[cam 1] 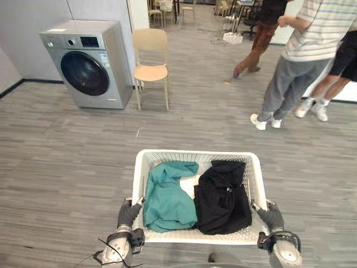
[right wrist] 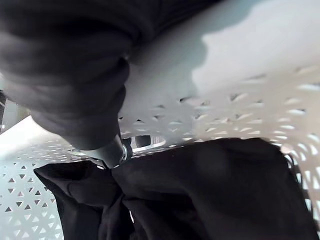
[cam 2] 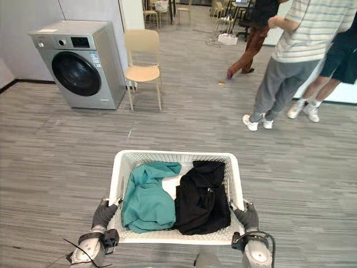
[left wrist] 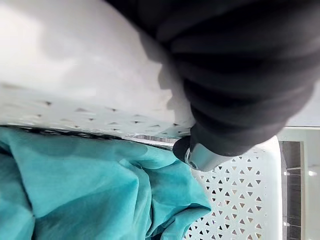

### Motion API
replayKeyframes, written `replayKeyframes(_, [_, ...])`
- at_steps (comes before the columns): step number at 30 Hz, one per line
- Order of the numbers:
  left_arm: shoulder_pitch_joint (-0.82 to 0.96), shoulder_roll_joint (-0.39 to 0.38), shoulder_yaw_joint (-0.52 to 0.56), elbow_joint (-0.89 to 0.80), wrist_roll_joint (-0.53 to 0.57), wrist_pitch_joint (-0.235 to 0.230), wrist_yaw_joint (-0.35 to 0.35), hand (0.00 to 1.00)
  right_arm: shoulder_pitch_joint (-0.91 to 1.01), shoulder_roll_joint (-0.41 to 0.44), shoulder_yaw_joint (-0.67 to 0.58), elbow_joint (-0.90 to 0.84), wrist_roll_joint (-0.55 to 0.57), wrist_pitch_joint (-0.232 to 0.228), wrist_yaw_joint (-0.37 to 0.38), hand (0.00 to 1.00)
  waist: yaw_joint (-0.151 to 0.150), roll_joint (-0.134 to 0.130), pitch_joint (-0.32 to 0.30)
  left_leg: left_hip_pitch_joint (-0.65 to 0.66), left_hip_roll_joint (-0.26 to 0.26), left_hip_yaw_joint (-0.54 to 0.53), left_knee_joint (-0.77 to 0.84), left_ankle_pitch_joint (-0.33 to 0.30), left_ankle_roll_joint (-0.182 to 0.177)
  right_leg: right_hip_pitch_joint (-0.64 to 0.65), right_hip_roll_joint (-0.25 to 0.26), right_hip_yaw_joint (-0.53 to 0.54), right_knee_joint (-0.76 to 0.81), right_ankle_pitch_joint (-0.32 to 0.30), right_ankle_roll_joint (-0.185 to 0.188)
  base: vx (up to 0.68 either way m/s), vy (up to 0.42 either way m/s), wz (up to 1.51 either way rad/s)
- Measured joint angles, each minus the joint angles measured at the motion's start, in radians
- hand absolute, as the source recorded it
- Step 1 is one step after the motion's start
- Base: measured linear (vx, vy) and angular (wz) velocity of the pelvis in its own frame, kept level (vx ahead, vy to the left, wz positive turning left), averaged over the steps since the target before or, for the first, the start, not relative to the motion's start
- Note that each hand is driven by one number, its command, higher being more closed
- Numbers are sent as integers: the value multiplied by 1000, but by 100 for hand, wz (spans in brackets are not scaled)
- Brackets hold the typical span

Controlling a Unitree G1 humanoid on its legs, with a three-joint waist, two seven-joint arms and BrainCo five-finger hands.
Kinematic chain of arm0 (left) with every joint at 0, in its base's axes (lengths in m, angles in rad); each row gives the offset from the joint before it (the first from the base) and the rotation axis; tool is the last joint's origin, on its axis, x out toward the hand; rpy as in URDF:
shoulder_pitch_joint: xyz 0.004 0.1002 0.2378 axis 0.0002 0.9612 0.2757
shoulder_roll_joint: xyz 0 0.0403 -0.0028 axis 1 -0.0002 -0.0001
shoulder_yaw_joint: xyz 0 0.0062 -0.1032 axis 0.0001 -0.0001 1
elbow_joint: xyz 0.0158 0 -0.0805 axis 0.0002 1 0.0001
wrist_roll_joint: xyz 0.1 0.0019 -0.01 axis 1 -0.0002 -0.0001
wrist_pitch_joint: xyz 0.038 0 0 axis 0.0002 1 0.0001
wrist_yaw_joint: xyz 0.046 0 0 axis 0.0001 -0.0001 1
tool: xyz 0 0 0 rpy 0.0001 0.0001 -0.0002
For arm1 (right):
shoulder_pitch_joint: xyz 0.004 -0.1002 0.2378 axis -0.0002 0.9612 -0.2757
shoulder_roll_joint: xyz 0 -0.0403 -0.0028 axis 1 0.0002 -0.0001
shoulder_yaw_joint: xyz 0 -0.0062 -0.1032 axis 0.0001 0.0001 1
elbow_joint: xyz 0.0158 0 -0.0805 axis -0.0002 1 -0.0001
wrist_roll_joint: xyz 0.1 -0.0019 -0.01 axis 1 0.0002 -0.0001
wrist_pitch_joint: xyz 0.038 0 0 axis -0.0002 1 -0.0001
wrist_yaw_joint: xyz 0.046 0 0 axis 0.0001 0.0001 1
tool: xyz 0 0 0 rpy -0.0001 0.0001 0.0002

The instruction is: Pick up the laundry basket with both hands and put the clothes into the washing machine.

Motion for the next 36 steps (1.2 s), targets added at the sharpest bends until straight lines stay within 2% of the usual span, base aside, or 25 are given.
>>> replayKeyframes(1, [-7, -5, 7, 0, 1, -1, -6, 100, -3, -2, -7, -2, 8, 0, 0, 100, 7, -11, 9, -21, 6, -1, 44, -8, -16, 45, -6, -2, -49, 9, -3, 259, -63, 17])
replayKeyframes(2, [-7, 0, 1, 0, 0, -7, -10, 100, -2, 4, -15, -4, 9, -1, 0, 100, 11, -16, 8, -9, 17, 10, -2, -16, -2, 91, -13, -4, -86, 15, -1, 215, -55, 14])
replayKeyframes(3, [-7, -3, -1, 0, 0, -9, -10, 100, 0, 4, -17, -5, 9, -3, 0, 100, 11, -15, 5, -6, 26, 12, -46, -13, -4, 102, -14, -8, -95, 18, 1, 156, -23, 8])
replayKeyframes(4, [-8, -7, -2, 0, 0, -16, -10, 100, -4, 0, -19, -6, 9, -6, 0, 100, 10, -2, -2, 0, 49, 20, -146, 34, -18, 108, -6, -13, -100, 18, 2, 147, 67, -28])
replayKeyframes(5, [-10, -10, 5, 4, 0, -20, -9, 100, -3, 11, -16, -13, 9, -5, 1, 100, 31, 7, -13, -2, 55, 42, -160, 65, -7, 112, -5, 0, -115, 27, 18, 126, 99, -32])
replayKeyframes(6, [-8, -8, 8, 4, 0, -20, -10, 100, -1, 14, -14, -18, 9, -5, 2, 100, 32, 4, -15, -5, 54, 45, -157, 65, -7, 112, -6, 2, -121, 31, 22, 76, 89, -30])
replayKeyframes(7, [-6, 14, 7, 4, 0, -23, -28, 100, 36, 39, -14, -28, 31, -8, 4, 100, 31, -21, -31, -66, 6, 80, -82, 26, 39, 126, -39, 40, -256, 123, 67, 0, 0, 0])
replayKeyframes(17, [-11, 15, -7, 4, -3, -23, -28, 100, 34, 39, -35, -13, 57, -8, 17, 100, 30, -19, -40, -67, 7, 92, -100, 26, 39, 111, -35, 54, -256, 122, 66, 1, 0, -4])
replayKeyframes(21, [-59, 45, -46, 31, -18, -23, -25, 100, -23, 37, -91, 99, 114, -17, 36, 100, 23, -25, -46, -65, 6, 101, -131, 31, 34, 98, -27, 75, -271, 123, 67, 29, -12, -13])
replayKeyframes(23, [-84, 48, -49, 56, -33, -23, -22, 100, -56, 29, -97, 146, 129, -21, 41, 100, 19, -26, -46, -67, 6, 105, -137, 32, 32, 90, -24, 81, -272, 124, 67, 56, -10, -10])
replayKeyframes(25, [-120, 58, -56, 95, -46, -23, -7, 100, -99, 19, -99, 203, 135, -29, 40, 100, 2, -26, -46, -74, 3, 100, -138, 33, 32, 85, -26, 79, -277, 124, 67, 67, 2, -3])
replayKeyframes(28, [-146, 63, -56, 100, -55, -23, -3, 100, -133, 13, -92, 235, 147, -43, 38, 100, 1, -28, -46, -115, -7, 73, -132, 33, 32, 51, -39, 63, -267, 125, 67, 40, 18, 14])
replayKeyframes(30, [-156, 65, -58, 101, -63, -23, 5, 100, -157, -2, -91, 251, 162, -46, 38, 100, 1, -20, -34, -135, -15, 44, -133, 34, 35, 10, -55, 44, -196, 112, 64, 14, 56, 40])
replayKeyframes(31, [-168, 64, -59, 102, -72, -24, 10, 100, -163, -6, -93, 254, 163, -47, 38, 100, -1, -7, -3, -131, -15, 16, -137, 38, 42, -39, -65, 28, -59, 83, 60, -15, 51, 67])
replayKeyframes(32, [-179, 68, -59, 102, -72, -24, 16, 100, -167, -5, -93, 251, 166, -51, 38, 100, -4, -4, 32, -108, -25, -11, -151, 40, 55, -120, -86, 17, 153, 53, 25, -31, 40, 73])
replayKeyframes(33, [-179, 74, -59, 102, -72, -23, 16, 100, -170, -6, -93, 249, 166, -52, 39, 100, -6, -7, 47, -86, -33, -29, -163, 34, 75, -167, -106, 9, 266, 47, 5, 21, 29, 74])
replayKeyframes(34, [-171, 89, -54, 102, -73, -22, 16, 100, -162, 11, -92, 253, 165, -50, 43, 100, -5, -9, 74, -48, -43, -46, -167, 16, 105, -238, -133, 3, 451, 22, -23, 122, -5, 57])
replayKeyframes(35, [-157, 103, -46, 103, -73, -22, 16, 100, -152, 29, -89, 254, 163, -48, 48, 100, -4, -22, 77, -35, -47, -62, -168, 6, 115, -281, -133, -20, 489, -26, 2, 159, -21, 50])
replayKeyframes(36, [-156, 109, -45, 103, -73, -23, 16, 100, -151, 35, -86, 253, 163, -48, 48, 100, -5, -20, 76, -35, -48, -69, -170, -1, 114, -298, -129, -37, 463, -36, 9, 156, -39, 39])
